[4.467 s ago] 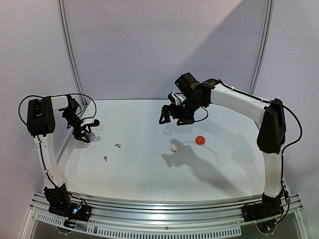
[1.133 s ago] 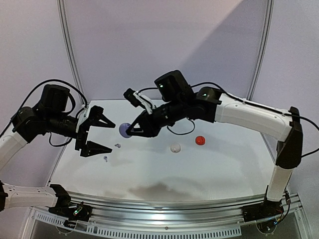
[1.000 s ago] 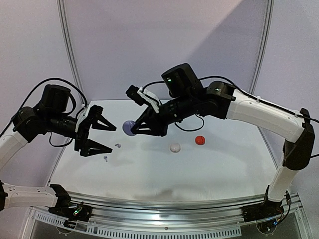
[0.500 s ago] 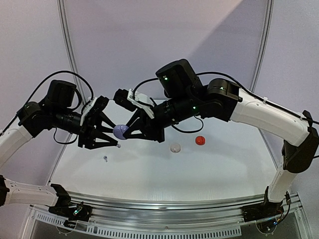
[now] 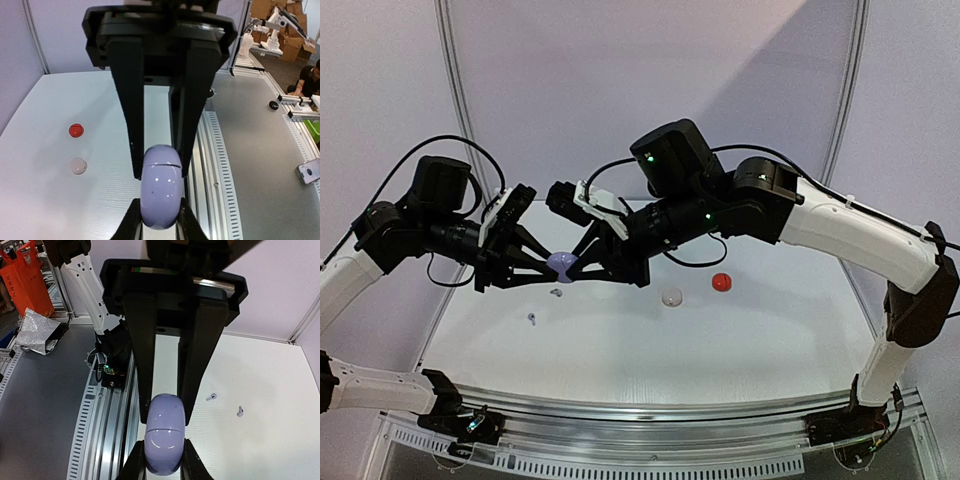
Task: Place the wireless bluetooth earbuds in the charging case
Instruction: Pass from the right arm to the left, then pass from the left arm to the right
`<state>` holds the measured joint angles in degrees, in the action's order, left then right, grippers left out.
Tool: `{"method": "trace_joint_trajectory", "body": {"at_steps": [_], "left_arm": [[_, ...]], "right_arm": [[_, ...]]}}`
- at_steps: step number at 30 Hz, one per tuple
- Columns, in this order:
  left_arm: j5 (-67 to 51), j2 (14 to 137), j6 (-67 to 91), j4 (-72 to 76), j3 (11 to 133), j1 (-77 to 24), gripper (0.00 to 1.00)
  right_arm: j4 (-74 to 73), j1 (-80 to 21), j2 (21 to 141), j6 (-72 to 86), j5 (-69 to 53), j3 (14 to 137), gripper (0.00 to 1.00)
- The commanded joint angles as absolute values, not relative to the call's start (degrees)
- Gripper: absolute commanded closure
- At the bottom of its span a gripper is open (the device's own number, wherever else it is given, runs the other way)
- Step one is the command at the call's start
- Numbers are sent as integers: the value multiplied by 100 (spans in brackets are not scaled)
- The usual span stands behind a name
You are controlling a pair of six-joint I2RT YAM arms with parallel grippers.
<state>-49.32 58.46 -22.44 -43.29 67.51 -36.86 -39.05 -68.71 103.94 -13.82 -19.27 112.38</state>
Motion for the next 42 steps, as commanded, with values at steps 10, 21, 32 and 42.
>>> {"method": "trace_joint_trajectory", "body": {"at_steps": [10,21,32,42], "left_arm": [[-5156,5165,-539,-2432,6140,-3415,100],[-4848,4428,2617,1695,4850,-2704,100],[-5031,4399,2913,2270,4843,-2575,100],[-5033,4385,2954,2312,4773,-2568,100]], "right_arm": [[-1650,-6730,9674,-661,-1606,9929,26],[1654,-6528,9405,1705,-2349,8938,31],[2164,-6694,10575,2073,-2446,10128,36],[2394,-6694,10754,2279,-2746,10290,73]]}}
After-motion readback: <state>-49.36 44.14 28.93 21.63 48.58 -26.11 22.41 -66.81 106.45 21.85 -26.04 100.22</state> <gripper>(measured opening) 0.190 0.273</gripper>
